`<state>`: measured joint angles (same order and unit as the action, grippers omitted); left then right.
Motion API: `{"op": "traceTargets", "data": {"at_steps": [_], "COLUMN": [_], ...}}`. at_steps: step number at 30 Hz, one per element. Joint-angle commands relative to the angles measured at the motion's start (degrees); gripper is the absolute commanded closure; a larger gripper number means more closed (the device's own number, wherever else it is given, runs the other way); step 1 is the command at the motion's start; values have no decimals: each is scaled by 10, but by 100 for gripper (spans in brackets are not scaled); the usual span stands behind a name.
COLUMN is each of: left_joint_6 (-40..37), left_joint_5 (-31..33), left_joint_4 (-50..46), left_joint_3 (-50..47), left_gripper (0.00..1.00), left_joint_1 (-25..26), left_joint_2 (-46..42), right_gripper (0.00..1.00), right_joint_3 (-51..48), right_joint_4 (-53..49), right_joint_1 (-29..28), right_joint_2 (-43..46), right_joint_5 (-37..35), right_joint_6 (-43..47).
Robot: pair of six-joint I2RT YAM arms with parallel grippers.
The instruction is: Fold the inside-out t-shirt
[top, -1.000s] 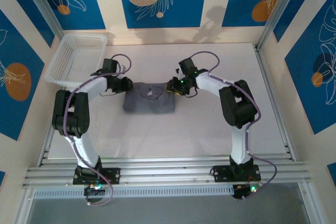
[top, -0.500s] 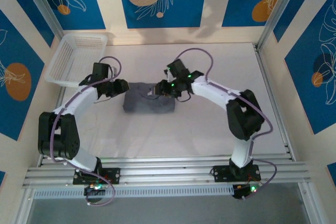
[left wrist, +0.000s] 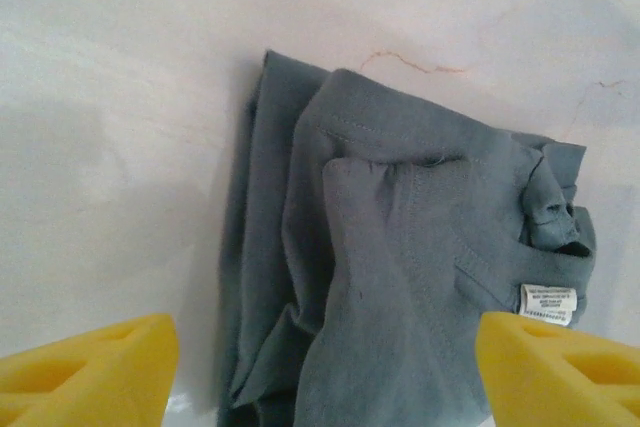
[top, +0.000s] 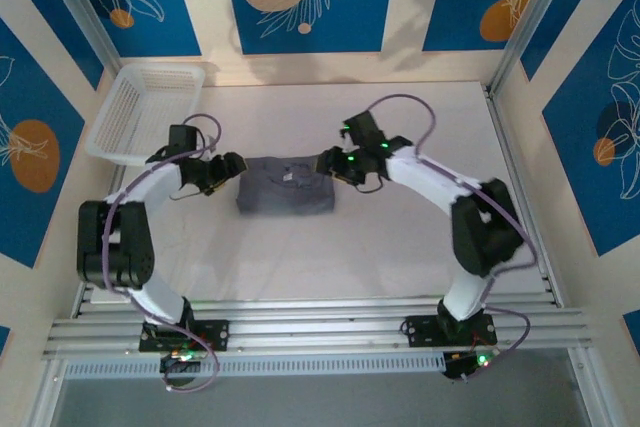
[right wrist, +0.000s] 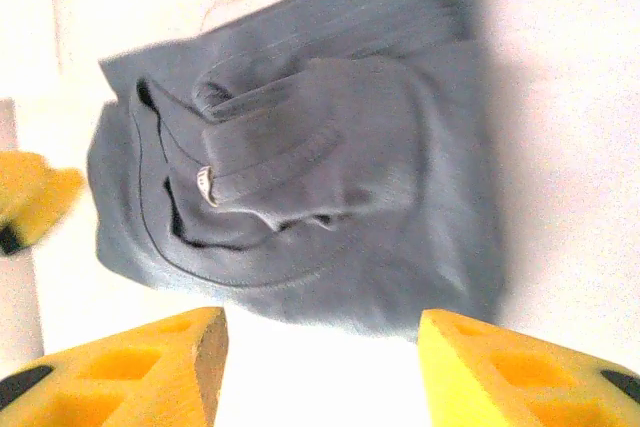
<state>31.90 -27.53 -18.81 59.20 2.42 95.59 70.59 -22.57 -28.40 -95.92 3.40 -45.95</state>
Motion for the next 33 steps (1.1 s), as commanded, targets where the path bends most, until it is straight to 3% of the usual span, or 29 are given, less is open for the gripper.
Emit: {"op": "traceTargets", "data": {"at_steps": [1, 4, 7, 12, 15, 18, 23, 30, 33], "left_joint_6": [29, 50, 100, 156, 223, 239, 215, 37, -35], "left_joint_5": [-100, -120, -112, -24, -11, -15, -10, 45, 77], "left_joint_4": [38, 81, 131, 142, 173, 182, 196, 51, 5], "left_joint_3": [18, 38, 70, 210, 308, 413, 399, 378, 323], "left_gripper": [32, 44, 49, 48, 46, 36, 19, 16, 16], "left_joint_1": [18, 60, 125, 257, 330, 382, 375, 345, 323], "left_joint_2": [54, 99, 149, 256, 345, 414, 378, 227, 138], "right_gripper": [46, 46, 46, 44, 38, 36, 34, 34, 34], "right_joint_3": [-105, -191, -238, -288, -325, -372, -414, -440, -431], "right_joint_4": [54, 115, 113, 82, 73, 65, 60, 127, 159], "right_joint_1": [41, 67, 85, 103, 112, 132, 167, 193, 195], "right_joint_2": [69, 129, 175, 255, 311, 375, 453, 414, 362], "right_joint_5": [-1, 22, 34, -15, -70, -102, -97, -35, -34], "right_joint_6": [-140, -204, -240, -298, -357, -433, -439, -446, -445]}}
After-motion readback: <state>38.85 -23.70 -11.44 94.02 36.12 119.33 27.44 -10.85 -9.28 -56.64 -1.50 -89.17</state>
